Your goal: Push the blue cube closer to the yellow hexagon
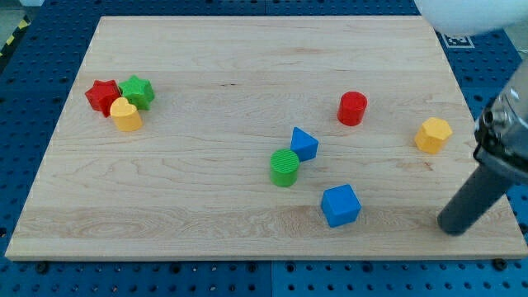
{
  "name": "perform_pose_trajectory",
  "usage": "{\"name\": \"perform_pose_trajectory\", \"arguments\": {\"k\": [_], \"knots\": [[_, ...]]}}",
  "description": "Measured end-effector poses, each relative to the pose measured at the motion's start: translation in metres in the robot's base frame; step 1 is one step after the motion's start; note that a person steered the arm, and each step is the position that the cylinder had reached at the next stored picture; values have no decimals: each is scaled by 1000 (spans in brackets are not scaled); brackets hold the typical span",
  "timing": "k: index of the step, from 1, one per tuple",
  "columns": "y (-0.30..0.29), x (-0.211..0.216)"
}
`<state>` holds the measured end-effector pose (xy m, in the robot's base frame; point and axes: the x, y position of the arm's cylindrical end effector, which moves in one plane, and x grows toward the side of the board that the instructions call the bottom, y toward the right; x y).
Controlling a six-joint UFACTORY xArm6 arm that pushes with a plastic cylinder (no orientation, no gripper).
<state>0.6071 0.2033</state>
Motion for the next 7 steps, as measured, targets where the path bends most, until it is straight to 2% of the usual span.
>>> {"name": "perform_pose_trajectory", "arguments": {"k": [1, 2, 3, 4, 7], "knots": [[-50, 12], [-139, 12], [-174, 12], [-167, 2], [-92, -24]]}}
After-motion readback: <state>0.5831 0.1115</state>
